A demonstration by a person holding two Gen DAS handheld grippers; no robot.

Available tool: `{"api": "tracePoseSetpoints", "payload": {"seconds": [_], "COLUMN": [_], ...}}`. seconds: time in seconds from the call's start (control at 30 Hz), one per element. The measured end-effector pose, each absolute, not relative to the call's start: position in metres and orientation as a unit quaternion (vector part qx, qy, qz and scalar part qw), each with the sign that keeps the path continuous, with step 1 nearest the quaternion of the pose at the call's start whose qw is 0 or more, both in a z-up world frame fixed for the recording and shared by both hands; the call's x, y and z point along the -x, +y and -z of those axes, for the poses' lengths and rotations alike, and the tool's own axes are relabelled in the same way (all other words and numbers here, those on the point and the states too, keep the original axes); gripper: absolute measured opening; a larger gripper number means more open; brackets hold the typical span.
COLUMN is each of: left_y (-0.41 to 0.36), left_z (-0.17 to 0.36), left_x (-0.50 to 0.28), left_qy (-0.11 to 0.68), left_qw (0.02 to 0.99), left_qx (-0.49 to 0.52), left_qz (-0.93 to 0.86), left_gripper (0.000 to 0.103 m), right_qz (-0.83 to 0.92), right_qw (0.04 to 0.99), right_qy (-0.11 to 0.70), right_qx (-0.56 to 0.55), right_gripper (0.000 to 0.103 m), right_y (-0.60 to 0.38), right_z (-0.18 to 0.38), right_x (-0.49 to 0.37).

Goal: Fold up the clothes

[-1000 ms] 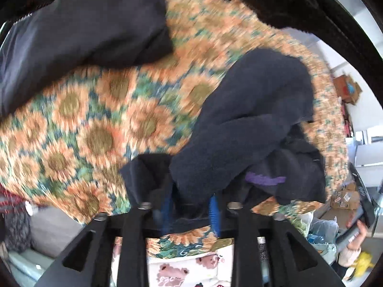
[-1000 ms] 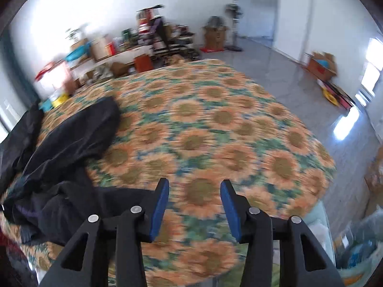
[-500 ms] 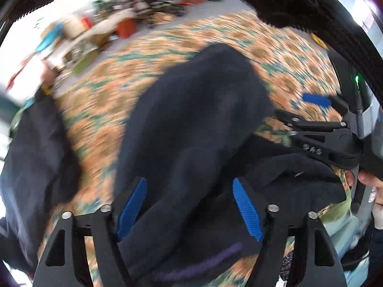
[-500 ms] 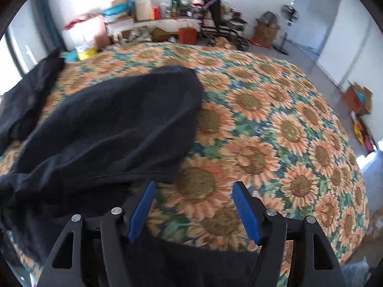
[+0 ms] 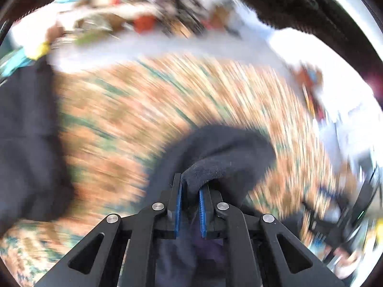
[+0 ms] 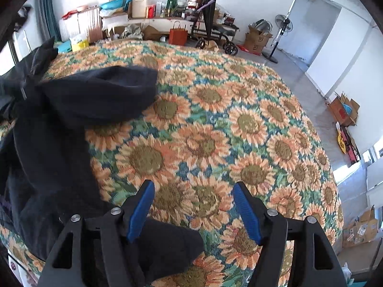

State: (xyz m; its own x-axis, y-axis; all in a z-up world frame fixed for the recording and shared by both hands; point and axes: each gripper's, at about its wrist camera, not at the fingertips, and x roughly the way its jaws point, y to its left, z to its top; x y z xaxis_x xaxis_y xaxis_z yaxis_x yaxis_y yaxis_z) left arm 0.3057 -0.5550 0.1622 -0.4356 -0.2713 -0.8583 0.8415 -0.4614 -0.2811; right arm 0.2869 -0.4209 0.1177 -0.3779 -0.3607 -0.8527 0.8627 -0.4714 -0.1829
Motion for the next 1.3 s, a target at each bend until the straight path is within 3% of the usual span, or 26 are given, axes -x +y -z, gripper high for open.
{"api": "tracePoseSetpoints", "payload": {"seconds": [0.1, 0.17, 0.37, 0.63, 0.67, 0.73, 0.83, 1.03, 1.23, 1.3], "left_y": [-0.591, -0.603, -0.607, -0.601, -0.6, -0.596, -0.587, -0.586, -0.607, -0.62], "left_z": [-0.191, -0.176, -0.109, -0.101, -0.104, -0.112, -0.13, -0.177, -0.236, -0.236], "left_x": [-0.386, -0.417, -0.449, -0.443, -0.444, -0.444, -0.434, -0.372, -0.309, -0.299], "left_qy": [0.397, 0.404, 0.442, 0.431, 0.428, 0.428, 0.43, 0.435, 0.382, 0.389], "left_qw": [0.455, 0.493, 0.499, 0.488, 0.486, 0.473, 0.436, 0.345, 0.389, 0.441], "left_qx": [-0.323, -0.349, -0.379, -0.375, -0.374, -0.369, -0.362, -0.332, -0.23, -0.193], "left_qz": [0.728, 0.687, 0.642, 0.66, 0.664, 0.677, 0.703, 0.762, 0.806, 0.785], "left_gripper": [0.012, 0.012, 0.012, 0.012, 0.012, 0.012, 0.012, 0.012, 0.012, 0.018], "right_qz": [0.759, 0.753, 0.711, 0.666, 0.665, 0.664, 0.694, 0.798, 0.884, 0.902], "right_qw": [0.422, 0.438, 0.503, 0.568, 0.569, 0.571, 0.535, 0.436, 0.358, 0.336], "right_qy": [0.316, 0.312, 0.302, 0.353, 0.352, 0.347, 0.339, 0.316, 0.263, 0.242], "right_qx": [-0.382, -0.38, -0.388, -0.331, -0.331, -0.336, -0.341, -0.272, -0.146, -0.12], "right_gripper": [0.073, 0.077, 0.078, 0.083, 0.064, 0.008, 0.006, 0.006, 0.006, 0.015], "right_y": [-0.44, -0.457, -0.519, -0.564, -0.567, -0.572, -0.571, -0.559, -0.554, -0.556], "right_z": [-0.122, -0.121, -0.112, -0.103, -0.1, -0.096, -0.109, -0.208, -0.305, -0.318], "right_x": [-0.297, -0.305, -0.343, -0.419, -0.422, -0.418, -0.393, -0.307, -0.275, -0.27]}}
